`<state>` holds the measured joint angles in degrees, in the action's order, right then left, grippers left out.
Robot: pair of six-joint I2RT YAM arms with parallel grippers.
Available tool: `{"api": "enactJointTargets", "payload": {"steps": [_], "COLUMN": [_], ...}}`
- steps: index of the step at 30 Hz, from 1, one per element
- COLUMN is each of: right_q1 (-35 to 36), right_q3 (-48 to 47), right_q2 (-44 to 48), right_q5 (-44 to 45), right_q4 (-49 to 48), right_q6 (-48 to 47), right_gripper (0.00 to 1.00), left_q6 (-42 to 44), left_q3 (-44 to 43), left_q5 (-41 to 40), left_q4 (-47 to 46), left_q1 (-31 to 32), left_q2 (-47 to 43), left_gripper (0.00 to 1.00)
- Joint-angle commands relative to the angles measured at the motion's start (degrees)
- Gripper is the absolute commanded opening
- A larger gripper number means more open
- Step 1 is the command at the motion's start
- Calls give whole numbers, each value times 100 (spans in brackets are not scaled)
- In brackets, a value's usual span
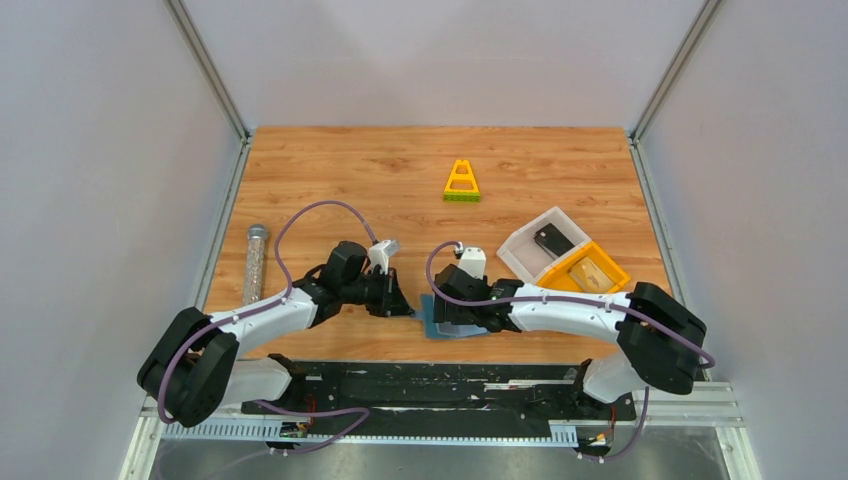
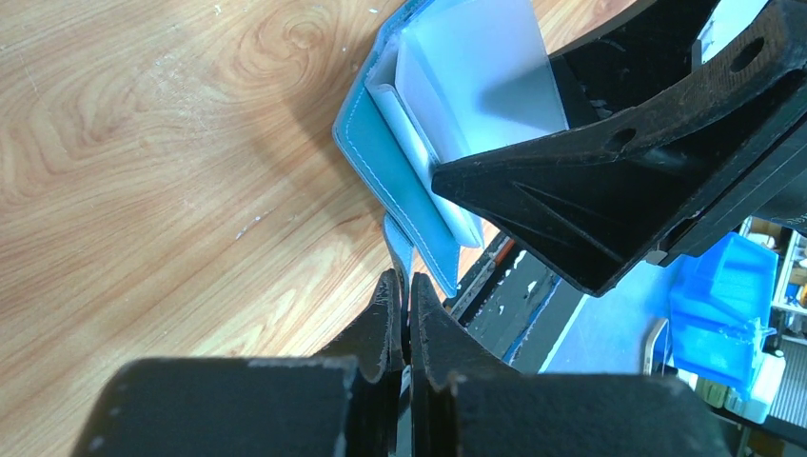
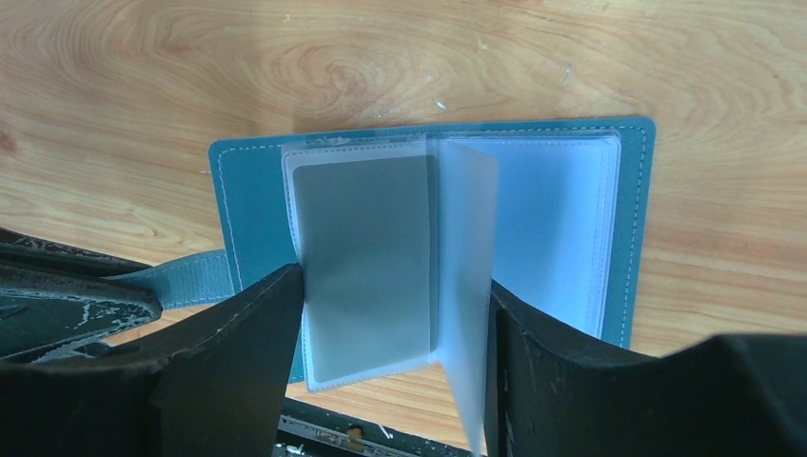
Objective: Take the credit cards out of the card holder
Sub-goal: Remove the credit card from the card holder.
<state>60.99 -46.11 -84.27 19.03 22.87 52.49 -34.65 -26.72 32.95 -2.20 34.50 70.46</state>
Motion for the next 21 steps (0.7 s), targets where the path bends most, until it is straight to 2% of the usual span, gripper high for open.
{"api": "enactJointTargets", "payload": {"steps": [1, 21], "right_q1": [7, 1], "right_q3": [-25, -197], "right_q2": [136, 267], "right_q5": [356, 598], "right_q4": [433, 1044], "right_q6": [23, -30], "right_gripper": [63, 72], "left_q6": [-41, -40], "left_q3": [25, 27], "left_q5": [26, 26], "left_q4": [-140, -153], "left_q1": [18, 17], "left_q2": [-115, -76], "left_gripper": [0, 0]}}
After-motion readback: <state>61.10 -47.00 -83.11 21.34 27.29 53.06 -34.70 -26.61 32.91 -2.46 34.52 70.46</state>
